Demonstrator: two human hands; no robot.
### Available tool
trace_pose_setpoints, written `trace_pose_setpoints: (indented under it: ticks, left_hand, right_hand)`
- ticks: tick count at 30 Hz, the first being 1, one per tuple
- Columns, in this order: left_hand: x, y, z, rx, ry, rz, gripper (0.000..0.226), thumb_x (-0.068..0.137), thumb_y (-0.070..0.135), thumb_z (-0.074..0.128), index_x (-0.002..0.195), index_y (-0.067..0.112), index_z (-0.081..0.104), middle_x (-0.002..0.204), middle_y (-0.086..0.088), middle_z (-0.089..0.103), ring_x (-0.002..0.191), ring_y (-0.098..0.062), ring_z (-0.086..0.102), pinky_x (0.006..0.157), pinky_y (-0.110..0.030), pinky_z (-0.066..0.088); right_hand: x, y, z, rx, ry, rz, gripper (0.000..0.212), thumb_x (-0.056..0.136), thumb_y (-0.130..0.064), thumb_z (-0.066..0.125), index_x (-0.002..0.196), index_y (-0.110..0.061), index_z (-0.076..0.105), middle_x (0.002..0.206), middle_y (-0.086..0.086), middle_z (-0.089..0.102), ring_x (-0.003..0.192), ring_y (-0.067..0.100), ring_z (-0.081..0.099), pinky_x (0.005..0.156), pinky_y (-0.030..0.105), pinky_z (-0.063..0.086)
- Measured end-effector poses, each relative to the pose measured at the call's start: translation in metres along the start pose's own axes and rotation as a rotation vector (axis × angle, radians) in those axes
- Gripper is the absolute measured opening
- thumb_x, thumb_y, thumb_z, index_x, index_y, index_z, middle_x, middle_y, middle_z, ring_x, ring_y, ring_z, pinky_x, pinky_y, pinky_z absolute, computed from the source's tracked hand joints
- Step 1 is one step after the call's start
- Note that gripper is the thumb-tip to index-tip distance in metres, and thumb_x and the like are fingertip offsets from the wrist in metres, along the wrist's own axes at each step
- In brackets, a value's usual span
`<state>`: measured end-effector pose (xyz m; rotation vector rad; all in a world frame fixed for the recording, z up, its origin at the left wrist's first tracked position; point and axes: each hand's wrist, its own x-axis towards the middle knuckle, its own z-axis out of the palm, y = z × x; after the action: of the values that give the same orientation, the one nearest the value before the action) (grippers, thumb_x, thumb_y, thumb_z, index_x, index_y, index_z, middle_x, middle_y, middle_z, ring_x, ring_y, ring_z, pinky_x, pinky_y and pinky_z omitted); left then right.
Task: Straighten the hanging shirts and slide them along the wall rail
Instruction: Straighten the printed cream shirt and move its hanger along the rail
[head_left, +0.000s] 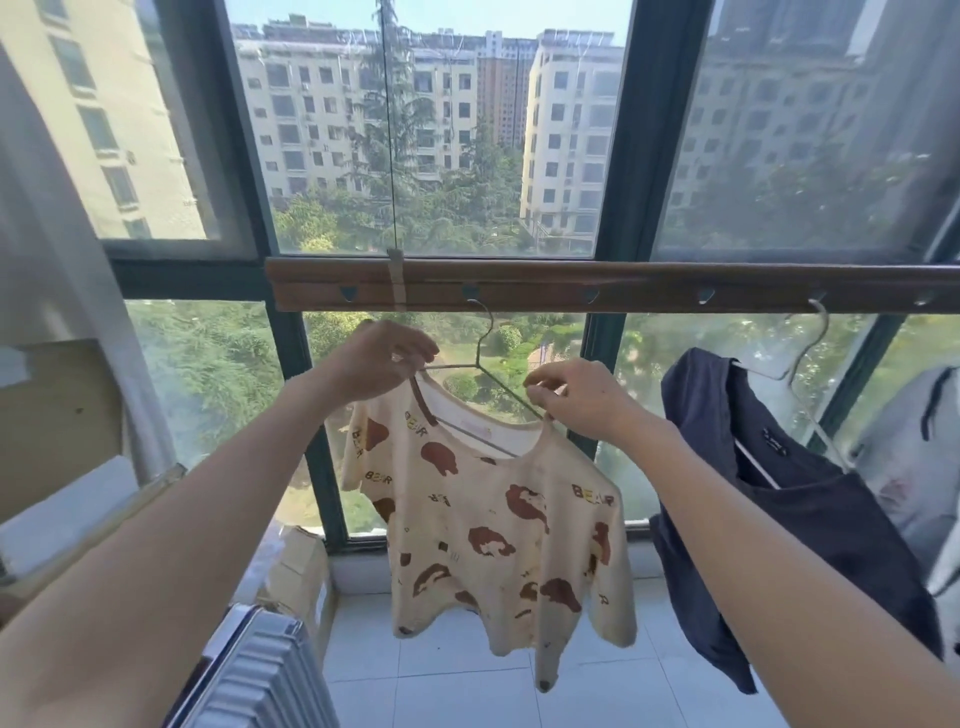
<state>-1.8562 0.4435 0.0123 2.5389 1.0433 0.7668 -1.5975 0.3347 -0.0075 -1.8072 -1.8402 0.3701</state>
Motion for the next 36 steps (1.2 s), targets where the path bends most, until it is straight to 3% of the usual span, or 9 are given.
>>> trace_pose_setpoints:
  ticks: [3,5,7,9,12,17,24,31,36]
  left_hand:
    - [-0.006,0.009,-0.016,0.108,0.221,0.212,0.020,0.085,-0.002,0.061,0.094,0.008,0.076,0.081,0.000,0.074,0.067,-0.005,0.068,0.068,-0.025,0.061]
    - [-0.008,0.016,-0.025,0.232,0.370,0.368,0.017,0.083,-0.002,0.062,0.088,0.005,0.076,0.077,-0.002,0.073,0.060,-0.011,0.065,0.059,-0.030,0.059]
    - [-0.007,0.021,-0.029,0.323,0.470,0.448,0.019,0.082,-0.001,0.060,0.094,0.004,0.073,0.086,-0.004,0.072,0.069,-0.016,0.066,0.061,-0.032,0.059]
    - [-0.005,0.020,-0.030,0.426,0.492,0.482,0.031,0.079,-0.003,0.062,0.109,0.005,0.068,0.101,-0.007,0.068,0.089,-0.020,0.064,0.075,-0.034,0.057]
    - [-0.006,0.017,-0.023,0.552,0.481,0.413,0.055,0.072,0.000,0.066,0.126,0.011,0.059,0.117,-0.010,0.054,0.108,-0.025,0.051,0.085,-0.037,0.046]
    - [-0.001,0.018,-0.014,0.724,0.478,0.273,0.078,0.068,0.005,0.067,0.141,0.017,0.043,0.140,-0.010,0.041,0.130,-0.029,0.036,0.097,-0.041,0.030]
    - [0.023,0.031,0.004,0.798,0.525,0.101,0.075,0.068,0.013,0.070,0.138,0.017,0.044,0.134,-0.012,0.044,0.126,-0.029,0.037,0.092,-0.048,0.028]
    - [0.065,0.067,0.026,0.780,0.461,0.126,0.074,0.068,0.014,0.074,0.136,0.018,0.044,0.116,-0.012,0.051,0.108,-0.031,0.048,0.091,-0.049,0.031]
    - [0.073,0.071,0.033,0.761,0.506,0.154,0.068,0.072,0.006,0.068,0.135,0.023,0.047,0.108,-0.008,0.054,0.098,-0.030,0.049,0.090,-0.048,0.031]
  right_hand:
    - [0.013,-0.021,0.011,0.074,0.004,-0.032,0.045,0.093,-0.046,0.060,0.130,-0.021,0.059,0.112,-0.002,0.070,0.093,0.014,0.064,0.085,0.029,0.044]
    - [0.020,-0.038,0.022,0.116,-0.031,-0.064,0.053,0.091,-0.047,0.063,0.137,-0.024,0.051,0.110,-0.005,0.070,0.086,0.012,0.069,0.086,0.032,0.052]
    - [0.026,-0.052,0.035,0.153,-0.024,-0.101,0.051,0.091,-0.037,0.067,0.138,-0.027,0.049,0.101,-0.002,0.071,0.068,0.010,0.072,0.075,0.030,0.059]
    - [0.034,-0.064,0.046,0.187,0.024,-0.100,0.038,0.094,-0.024,0.064,0.131,-0.023,0.057,0.089,0.001,0.074,0.059,0.012,0.071,0.062,0.029,0.059]
    - [0.038,-0.074,0.050,0.391,0.041,0.001,0.010,0.095,-0.014,0.062,0.103,-0.015,0.068,0.078,0.005,0.075,0.057,0.018,0.072,0.067,0.037,0.062]
    - [0.031,-0.085,0.033,0.615,0.072,0.073,0.011,0.094,-0.006,0.060,0.088,-0.007,0.070,0.084,0.019,0.073,0.061,0.029,0.074,0.078,0.045,0.061]
    - [0.013,-0.064,-0.007,0.598,0.186,0.079,0.013,0.096,-0.004,0.056,0.097,-0.004,0.069,0.088,0.018,0.073,0.063,0.026,0.075,0.075,0.036,0.062]
    - [0.004,-0.017,-0.023,0.504,0.307,0.158,0.015,0.096,-0.005,0.055,0.100,-0.009,0.069,0.088,0.012,0.073,0.063,0.018,0.075,0.079,0.038,0.061]
    - [0.008,-0.007,-0.030,0.468,0.317,0.172,0.014,0.096,-0.005,0.057,0.102,-0.007,0.070,0.100,0.013,0.071,0.064,0.016,0.075,0.072,0.028,0.062]
